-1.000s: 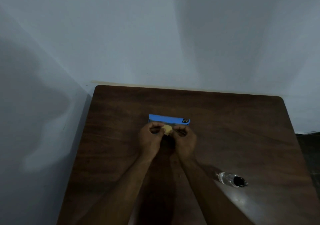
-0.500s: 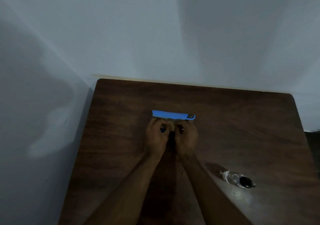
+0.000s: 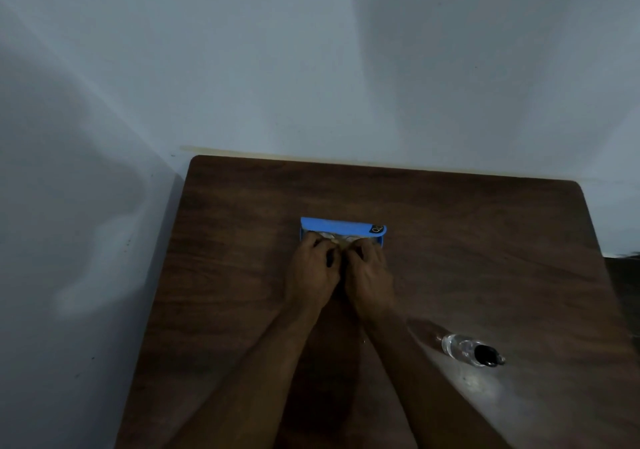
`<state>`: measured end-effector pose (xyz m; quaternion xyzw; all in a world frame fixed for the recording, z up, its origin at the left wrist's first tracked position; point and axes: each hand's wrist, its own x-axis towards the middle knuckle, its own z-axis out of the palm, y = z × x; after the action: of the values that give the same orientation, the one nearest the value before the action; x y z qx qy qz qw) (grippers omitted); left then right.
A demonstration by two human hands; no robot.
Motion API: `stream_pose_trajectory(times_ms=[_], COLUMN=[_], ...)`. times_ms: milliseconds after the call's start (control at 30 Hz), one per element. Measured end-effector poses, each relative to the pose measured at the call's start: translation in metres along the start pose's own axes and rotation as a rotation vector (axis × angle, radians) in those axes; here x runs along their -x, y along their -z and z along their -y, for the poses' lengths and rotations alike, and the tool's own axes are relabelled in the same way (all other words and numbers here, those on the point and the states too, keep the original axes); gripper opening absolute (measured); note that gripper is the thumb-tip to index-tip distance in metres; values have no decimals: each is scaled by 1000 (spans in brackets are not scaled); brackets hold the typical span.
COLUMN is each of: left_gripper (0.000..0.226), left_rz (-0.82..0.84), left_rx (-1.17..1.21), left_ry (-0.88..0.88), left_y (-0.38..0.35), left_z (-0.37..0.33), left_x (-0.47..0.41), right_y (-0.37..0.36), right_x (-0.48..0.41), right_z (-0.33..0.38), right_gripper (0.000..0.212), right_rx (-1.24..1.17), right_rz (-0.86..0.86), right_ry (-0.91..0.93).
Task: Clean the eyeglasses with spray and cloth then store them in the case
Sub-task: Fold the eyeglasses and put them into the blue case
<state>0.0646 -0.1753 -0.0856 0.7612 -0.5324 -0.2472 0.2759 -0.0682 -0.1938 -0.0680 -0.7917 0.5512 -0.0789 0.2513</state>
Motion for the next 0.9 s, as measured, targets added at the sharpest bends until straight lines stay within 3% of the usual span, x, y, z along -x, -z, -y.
stream_pose_trajectory(times_ms=[133,267,333,400,500,633,700,833,900], left_gripper=[23,18,3,5,16,39,42,23,38], left_rz=[-7,-108,-214,-318,-397,-125,-3,1,23], left_rx=[-39,-68,43,239,519,673,609,593,598], left_ry=[-91,-196,-138,14,373,665,657,531,458], left_y=[5,17,24,31,41,44,43,40,40], left_z=[1,2,-3,-8,-7,-1,3,14,20], left_x=[4,13,17,15,-4,-31,-34,-24,-16], right_y=[10,25,35,43,45,39,35,29,25], right_x=[8,11,7,-1,-17,-26,-26,-22,-18], right_z=[2,0,-3,-7,-16,-18,-18,-23,-26], right_gripper=[27,17,13,12,24,37,34,18,22], right_rx=[-27,-200,-328,-438,-555,-772,-785,-858,-890], right_rz=[-103,-430,-529,-581,-481,-305,-308,-285,-261], right_ry=[23,-138,-258,-330,-473,-586,-593,-568,-546])
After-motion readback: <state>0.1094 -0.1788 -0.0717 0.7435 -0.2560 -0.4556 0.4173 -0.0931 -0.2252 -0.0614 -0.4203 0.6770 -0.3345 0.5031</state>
